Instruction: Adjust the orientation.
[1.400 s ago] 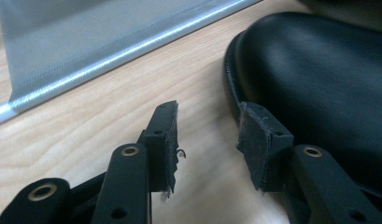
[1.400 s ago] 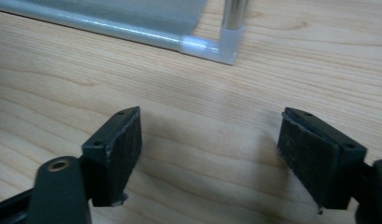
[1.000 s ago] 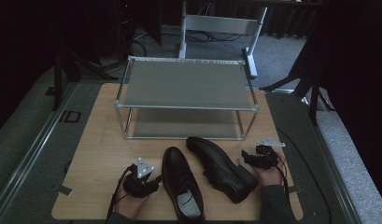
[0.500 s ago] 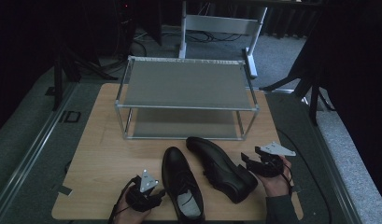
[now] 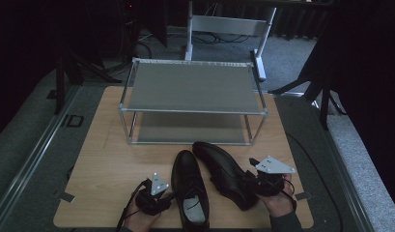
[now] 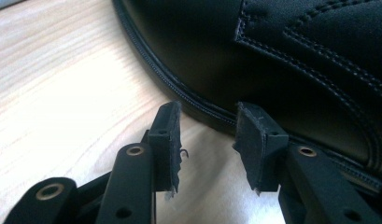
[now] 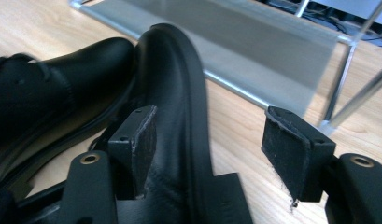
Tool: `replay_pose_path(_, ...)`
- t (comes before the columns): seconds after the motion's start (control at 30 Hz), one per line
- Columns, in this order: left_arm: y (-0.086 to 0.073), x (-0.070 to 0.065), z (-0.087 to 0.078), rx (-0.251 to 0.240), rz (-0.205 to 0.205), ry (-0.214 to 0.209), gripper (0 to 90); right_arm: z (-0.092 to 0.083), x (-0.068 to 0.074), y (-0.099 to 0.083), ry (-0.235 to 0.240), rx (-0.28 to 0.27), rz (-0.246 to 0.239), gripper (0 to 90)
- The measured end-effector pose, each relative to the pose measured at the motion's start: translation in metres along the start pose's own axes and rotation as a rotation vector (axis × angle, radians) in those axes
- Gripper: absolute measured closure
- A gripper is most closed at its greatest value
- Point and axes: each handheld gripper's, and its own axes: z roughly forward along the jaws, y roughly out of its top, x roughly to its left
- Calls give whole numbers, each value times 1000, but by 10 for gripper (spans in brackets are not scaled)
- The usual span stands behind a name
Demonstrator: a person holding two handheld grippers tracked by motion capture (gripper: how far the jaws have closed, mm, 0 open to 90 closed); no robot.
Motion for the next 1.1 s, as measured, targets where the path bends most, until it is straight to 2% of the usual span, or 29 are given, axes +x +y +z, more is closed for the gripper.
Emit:
replay_pose_path(0.27, 1, 7, 4, 6, -19, -9, 591, 13, 5, -5, 28, 42, -20, 361)
replay_pose_path(0.47, 1, 8, 4, 3, -20, -13, 583, 20, 0, -6, 75, 40, 15, 368)
replay_pose_path(0.7, 0, 8, 4, -3, -21, -11, 577, 20, 1, -4, 68, 45, 4, 369)
replay_pose_path(0.83, 0, 8, 5, -3, -21, -7, 574, 22, -3, -4, 78, 52, 28, 369)
replay_pose_path(0.93, 1, 8, 6, -3, -24, -5, 570, 21, -6, -4, 60, 44, 36, 379)
replay_pose_path(1.1, 3, 7, 8, -7, -22, 8, 570, 21, -14, -3, 58, 30, 70, 414)
